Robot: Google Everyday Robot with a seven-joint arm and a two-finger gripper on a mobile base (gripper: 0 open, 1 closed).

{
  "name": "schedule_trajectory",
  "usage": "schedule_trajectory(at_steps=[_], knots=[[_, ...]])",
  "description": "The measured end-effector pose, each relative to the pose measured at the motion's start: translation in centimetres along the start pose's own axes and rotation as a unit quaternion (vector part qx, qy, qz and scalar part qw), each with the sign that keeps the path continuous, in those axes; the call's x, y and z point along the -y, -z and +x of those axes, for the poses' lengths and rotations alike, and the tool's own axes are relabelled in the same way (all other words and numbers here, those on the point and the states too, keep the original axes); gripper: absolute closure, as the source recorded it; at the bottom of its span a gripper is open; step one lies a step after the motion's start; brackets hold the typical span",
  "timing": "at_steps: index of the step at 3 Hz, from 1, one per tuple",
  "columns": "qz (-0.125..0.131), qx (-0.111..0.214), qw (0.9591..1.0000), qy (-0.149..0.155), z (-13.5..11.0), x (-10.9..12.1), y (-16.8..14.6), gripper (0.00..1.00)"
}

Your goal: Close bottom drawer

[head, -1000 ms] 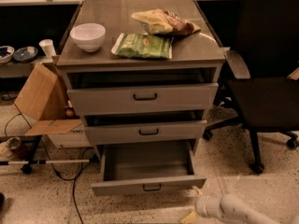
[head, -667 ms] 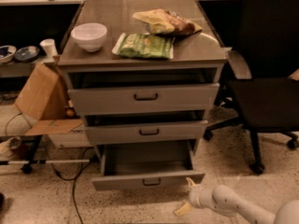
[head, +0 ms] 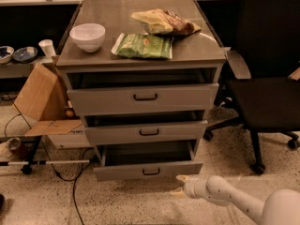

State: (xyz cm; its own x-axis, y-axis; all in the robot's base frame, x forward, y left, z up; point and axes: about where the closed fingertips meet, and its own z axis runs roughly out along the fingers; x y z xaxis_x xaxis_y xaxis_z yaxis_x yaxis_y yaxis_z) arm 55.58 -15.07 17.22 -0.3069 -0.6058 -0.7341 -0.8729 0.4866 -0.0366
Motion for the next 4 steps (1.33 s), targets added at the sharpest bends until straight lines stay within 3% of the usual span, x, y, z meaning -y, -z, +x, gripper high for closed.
schedule_trajectory(at_steps=[1, 2, 3, 4], knots=[[0.004, 0.003, 0.9998, 0.018, -3.2, 1.3, -2.5, 0.66], [0.012, 0.004, 0.9989, 0.045, -7.8, 3.3, -6.4, 0.89], [0.015, 0.003, 0.9986, 0.051, -8.6, 3.8, -7.0, 1.00], [0.019, 0.000, 0.9983, 0.055, -9.3, 4.4, -7.8, 0.81]])
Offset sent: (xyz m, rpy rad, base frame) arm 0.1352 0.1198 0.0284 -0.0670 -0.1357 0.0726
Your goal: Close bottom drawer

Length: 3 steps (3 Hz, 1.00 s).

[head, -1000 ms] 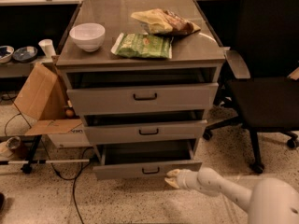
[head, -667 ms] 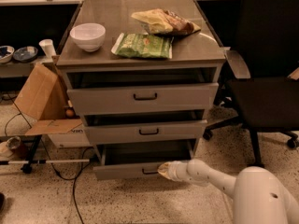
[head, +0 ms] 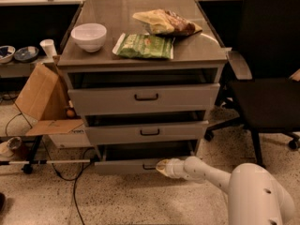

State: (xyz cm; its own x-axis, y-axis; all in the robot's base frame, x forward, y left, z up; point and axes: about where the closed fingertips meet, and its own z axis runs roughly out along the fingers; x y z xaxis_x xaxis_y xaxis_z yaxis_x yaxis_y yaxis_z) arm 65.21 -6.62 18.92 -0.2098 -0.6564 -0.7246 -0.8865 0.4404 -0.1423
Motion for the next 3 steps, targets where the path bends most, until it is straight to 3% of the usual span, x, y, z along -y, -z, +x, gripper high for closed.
schedule_trajectory(at_steps=[3], knots=[[0.006, -0.011, 0.9999, 0.005, -1.1, 1.4, -2.3, 0.11]])
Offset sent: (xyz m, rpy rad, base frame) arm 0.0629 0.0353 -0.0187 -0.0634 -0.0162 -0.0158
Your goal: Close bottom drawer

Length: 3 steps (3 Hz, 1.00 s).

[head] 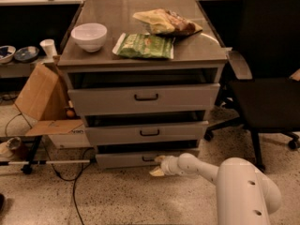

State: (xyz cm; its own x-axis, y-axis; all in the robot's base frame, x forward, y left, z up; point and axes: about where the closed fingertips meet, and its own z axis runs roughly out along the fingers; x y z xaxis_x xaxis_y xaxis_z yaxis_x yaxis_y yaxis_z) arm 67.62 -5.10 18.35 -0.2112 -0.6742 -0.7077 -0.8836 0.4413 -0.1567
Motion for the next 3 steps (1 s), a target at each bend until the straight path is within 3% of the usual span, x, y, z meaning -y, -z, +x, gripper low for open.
schedule_trajectory(at_steps=[1, 3], knots=[[0.000, 0.000, 1.0000, 0.000, -0.01, -0.08, 0.01, 0.00], [-0.004, -0.004, 1.0000, -0.003, 0.24, -0.60, -0.65, 0.00]])
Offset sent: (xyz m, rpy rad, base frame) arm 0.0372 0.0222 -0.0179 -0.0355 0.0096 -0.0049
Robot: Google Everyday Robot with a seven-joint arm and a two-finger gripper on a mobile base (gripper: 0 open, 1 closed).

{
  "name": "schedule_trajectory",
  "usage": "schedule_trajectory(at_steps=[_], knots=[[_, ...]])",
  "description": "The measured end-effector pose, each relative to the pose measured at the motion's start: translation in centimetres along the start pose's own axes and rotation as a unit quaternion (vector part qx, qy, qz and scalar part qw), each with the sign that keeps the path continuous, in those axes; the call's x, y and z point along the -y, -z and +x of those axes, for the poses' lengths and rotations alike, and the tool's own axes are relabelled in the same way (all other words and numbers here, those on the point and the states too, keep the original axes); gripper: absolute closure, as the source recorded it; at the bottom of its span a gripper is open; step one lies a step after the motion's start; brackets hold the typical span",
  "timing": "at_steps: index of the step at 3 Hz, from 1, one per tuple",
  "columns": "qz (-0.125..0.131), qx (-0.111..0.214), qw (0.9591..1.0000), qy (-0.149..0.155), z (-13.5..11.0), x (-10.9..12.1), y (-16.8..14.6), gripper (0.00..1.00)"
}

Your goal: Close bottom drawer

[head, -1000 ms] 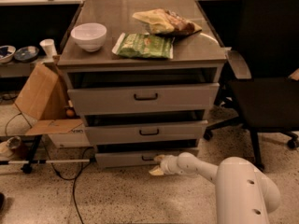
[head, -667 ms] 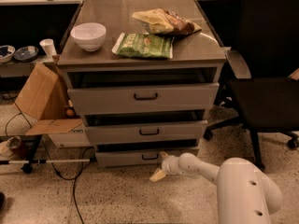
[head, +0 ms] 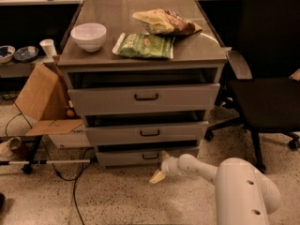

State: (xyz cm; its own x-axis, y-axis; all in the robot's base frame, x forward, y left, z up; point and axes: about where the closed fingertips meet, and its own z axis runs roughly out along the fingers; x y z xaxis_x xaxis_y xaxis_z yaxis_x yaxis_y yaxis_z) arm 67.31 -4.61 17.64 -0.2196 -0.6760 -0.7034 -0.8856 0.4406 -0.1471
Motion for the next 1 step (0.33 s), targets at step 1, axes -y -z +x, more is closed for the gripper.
schedule_trajectory(at_steps=[1], knots=[[0.000, 0.000, 1.0000, 0.000, 0.00, 0.00, 0.00, 0.00]])
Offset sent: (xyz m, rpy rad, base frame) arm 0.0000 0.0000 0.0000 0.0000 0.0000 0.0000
